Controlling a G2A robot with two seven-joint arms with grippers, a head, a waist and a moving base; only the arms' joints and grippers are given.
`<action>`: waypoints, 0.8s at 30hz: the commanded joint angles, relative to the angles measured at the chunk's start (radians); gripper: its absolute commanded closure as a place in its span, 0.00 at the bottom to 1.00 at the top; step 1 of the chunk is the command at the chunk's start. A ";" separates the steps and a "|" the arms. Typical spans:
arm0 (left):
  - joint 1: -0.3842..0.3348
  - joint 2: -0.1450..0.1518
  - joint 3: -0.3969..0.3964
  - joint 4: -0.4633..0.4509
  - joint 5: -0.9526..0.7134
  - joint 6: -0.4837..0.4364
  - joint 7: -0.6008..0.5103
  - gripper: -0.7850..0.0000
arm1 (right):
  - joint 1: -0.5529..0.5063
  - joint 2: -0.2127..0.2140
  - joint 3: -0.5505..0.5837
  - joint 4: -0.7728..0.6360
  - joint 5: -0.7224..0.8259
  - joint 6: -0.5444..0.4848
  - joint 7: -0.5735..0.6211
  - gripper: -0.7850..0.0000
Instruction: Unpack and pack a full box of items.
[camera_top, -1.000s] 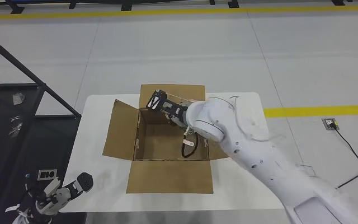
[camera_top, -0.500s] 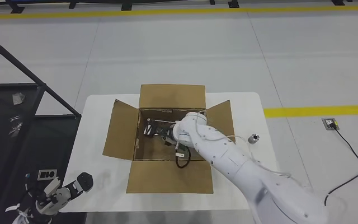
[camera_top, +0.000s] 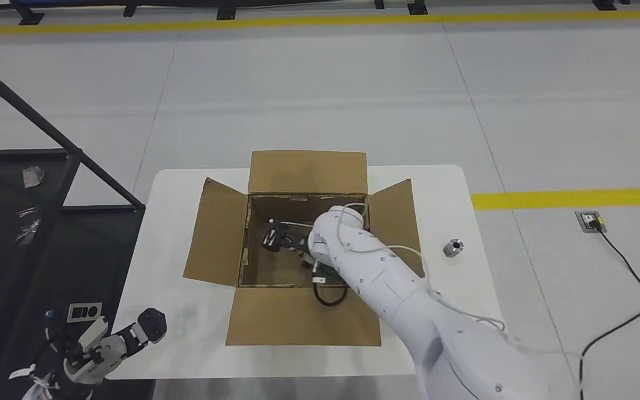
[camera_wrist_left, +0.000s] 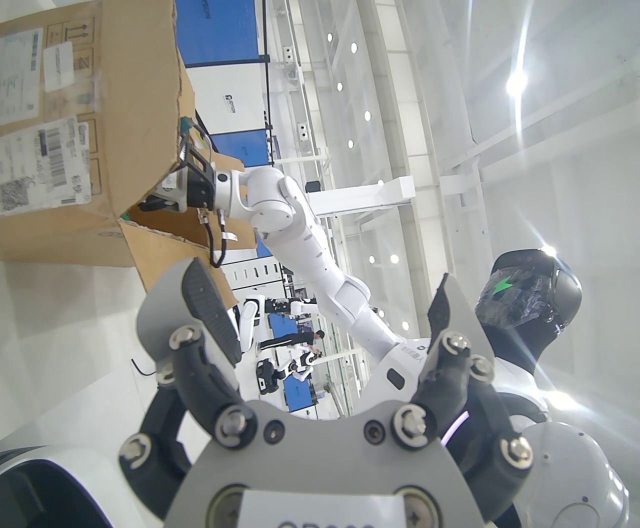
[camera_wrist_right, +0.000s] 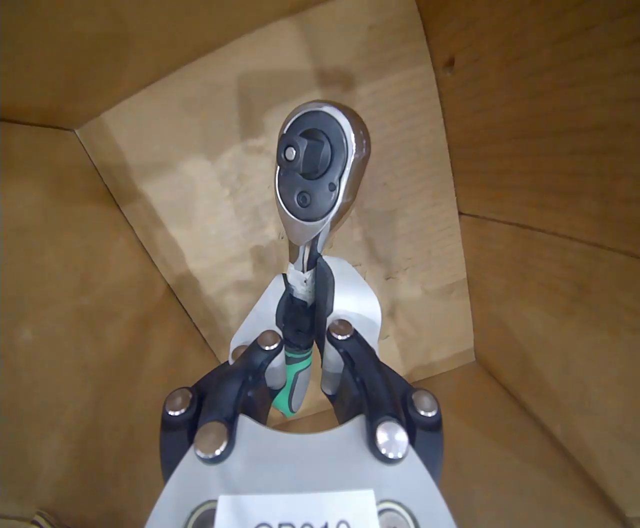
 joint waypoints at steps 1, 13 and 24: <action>0.000 0.000 0.000 0.000 0.000 0.000 0.000 0.00 | 0.000 -0.012 0.001 0.021 0.000 -0.007 0.014 1.00; 0.000 0.000 0.000 0.000 0.000 0.000 0.000 0.00 | 0.013 -0.043 0.022 0.096 0.010 -0.008 0.026 0.65; 0.000 0.000 0.000 0.000 0.000 0.000 0.000 0.00 | 0.050 -0.031 0.050 0.138 0.022 -0.043 -0.044 0.58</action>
